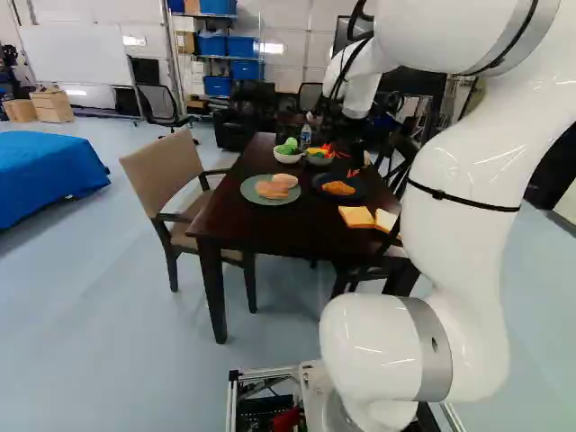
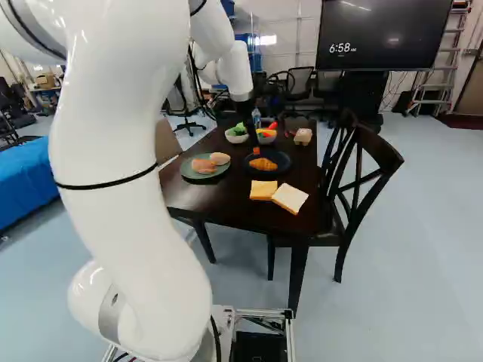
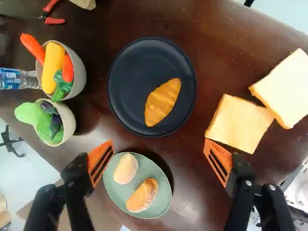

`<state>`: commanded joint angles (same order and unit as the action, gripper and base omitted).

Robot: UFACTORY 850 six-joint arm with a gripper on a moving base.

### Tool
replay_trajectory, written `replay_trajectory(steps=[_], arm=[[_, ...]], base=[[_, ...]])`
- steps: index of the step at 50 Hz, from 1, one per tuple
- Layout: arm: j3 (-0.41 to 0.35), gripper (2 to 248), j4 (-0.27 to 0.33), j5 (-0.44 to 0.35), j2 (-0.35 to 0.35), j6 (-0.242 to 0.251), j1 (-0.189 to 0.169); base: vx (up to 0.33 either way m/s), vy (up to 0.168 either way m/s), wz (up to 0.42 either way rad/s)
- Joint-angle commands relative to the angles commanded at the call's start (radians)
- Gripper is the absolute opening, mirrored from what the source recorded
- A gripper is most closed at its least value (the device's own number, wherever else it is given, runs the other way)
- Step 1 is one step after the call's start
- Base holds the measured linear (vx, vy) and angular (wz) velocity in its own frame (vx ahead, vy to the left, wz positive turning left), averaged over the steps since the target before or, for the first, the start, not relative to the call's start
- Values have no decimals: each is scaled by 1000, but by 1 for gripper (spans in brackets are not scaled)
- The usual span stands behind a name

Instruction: Move the croissant to the empty plate

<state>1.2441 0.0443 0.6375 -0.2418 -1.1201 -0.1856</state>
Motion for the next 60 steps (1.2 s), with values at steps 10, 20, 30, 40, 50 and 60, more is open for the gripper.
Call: replay_trajectory(steps=[10, 20, 30, 40, 50, 60], arm=[[-74, 247, -3, -97, 34, 72, 12], [-158, 247, -6, -206, 71, 153, 25], [-249, 247, -10, -325, 112, 241, 40], [-351, 247, -13, -459, 158, 340, 56], [-458, 247, -18, -598, 206, 443, 74], [-563, 247, -22, -735, 254, 545, 90]], base=[[0, 0, 0], [0, 0, 0], [0, 0, 0], [0, 0, 0], [0, 0, 0], [0, 0, 0]])
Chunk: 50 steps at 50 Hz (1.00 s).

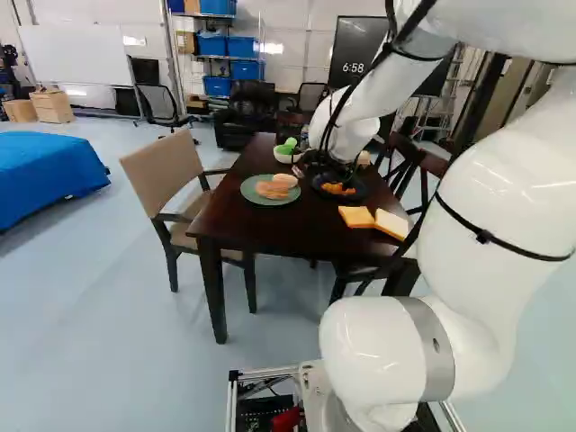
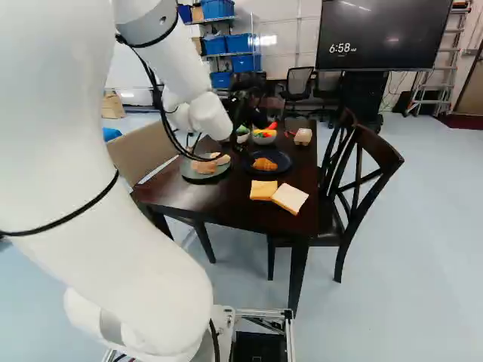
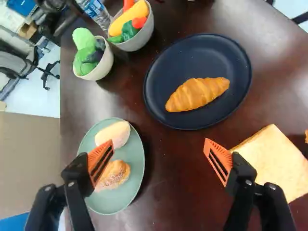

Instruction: Move the croissant to the empty plate

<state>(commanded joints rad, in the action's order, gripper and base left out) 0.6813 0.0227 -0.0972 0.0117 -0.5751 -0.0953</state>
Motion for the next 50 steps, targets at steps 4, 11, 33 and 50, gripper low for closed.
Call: replay_trajectory(steps=[4, 11, 33, 50], arm=[[-40, 247, -2, -52, 18, 38, 6], [-106, 247, -4, -138, 48, 102, 17], [-288, 247, -11, -375, 130, 278, 46], [-398, 247, -15, -520, 179, 386, 64]], base=[[0, 0, 0], [0, 0, 0], [0, 0, 0], [0, 0, 0]])
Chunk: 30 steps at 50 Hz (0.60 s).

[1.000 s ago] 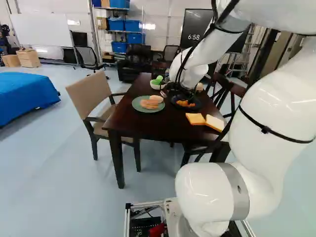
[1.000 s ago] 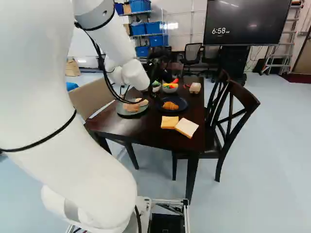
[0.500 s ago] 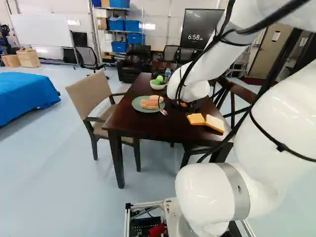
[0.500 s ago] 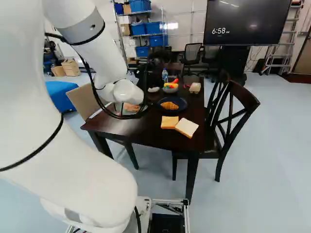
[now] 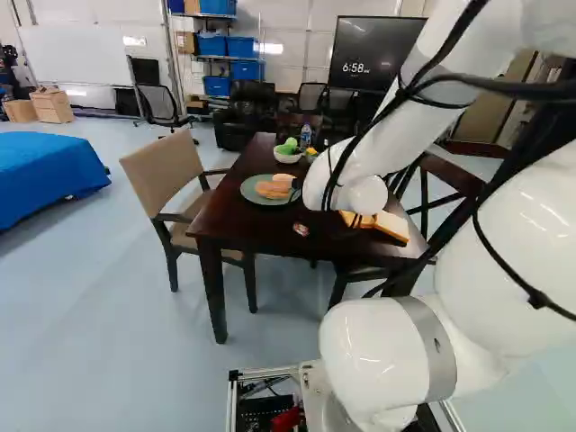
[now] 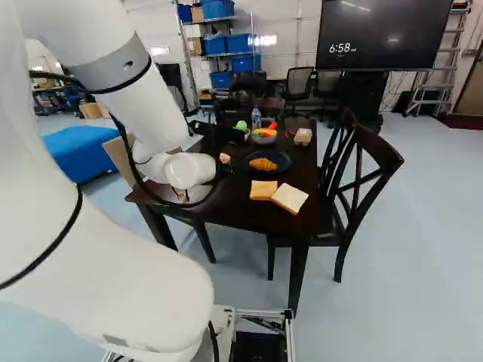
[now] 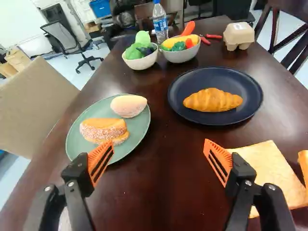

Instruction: Move the croissant to the empty plate

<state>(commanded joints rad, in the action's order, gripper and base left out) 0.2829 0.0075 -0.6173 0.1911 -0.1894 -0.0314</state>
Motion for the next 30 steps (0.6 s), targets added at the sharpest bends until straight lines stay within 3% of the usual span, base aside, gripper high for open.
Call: replay_trajectory(steps=[30], arm=[[-135, 247, -5, -176, 61, 131, 22]], base=[[0, 0, 0]])
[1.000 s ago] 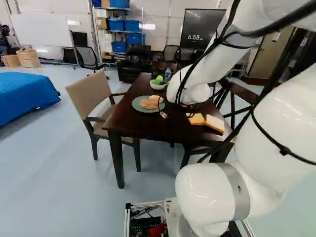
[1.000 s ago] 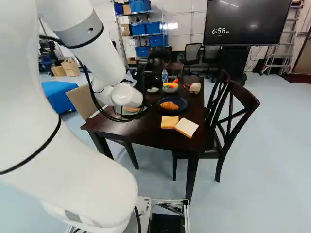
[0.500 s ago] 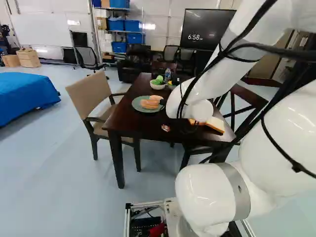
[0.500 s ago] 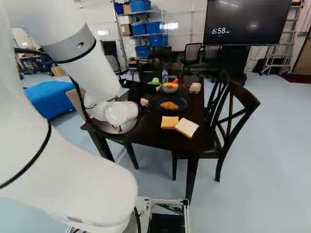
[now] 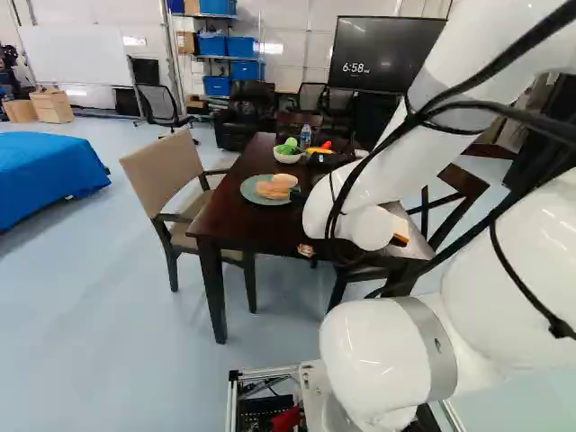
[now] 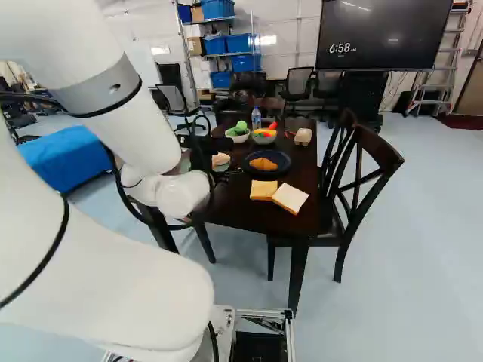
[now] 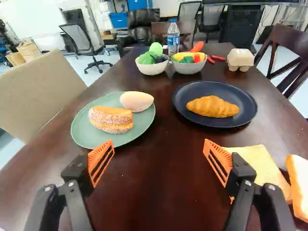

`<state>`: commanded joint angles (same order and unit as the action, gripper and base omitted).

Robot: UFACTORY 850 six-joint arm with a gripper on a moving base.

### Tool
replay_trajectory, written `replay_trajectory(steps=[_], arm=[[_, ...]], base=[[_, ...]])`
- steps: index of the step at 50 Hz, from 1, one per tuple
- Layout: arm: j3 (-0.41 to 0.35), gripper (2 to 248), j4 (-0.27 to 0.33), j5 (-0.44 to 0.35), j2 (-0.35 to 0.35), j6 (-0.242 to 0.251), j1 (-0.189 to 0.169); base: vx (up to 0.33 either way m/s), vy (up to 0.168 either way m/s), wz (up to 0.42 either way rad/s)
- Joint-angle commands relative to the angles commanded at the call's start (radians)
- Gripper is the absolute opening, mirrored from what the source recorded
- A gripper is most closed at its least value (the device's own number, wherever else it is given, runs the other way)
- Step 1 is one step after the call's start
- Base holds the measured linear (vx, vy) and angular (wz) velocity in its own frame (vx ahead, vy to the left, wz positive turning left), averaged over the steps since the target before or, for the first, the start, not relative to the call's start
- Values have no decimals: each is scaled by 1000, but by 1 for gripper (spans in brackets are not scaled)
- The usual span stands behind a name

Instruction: Move the croissant to the empty plate

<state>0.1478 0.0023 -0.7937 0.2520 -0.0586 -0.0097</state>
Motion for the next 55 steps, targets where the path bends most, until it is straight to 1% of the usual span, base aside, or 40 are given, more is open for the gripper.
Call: replay_trajectory(steps=[12, 25, 55], arm=[[-33, 247, -1, -43, 15, 32, 5], [-54, 247, -2, -70, 24, 52, 9], [-61, 247, -2, -79, 27, 59, 10]], base=[[0, 0, 0], [0, 0, 0], [0, 0, 0]])
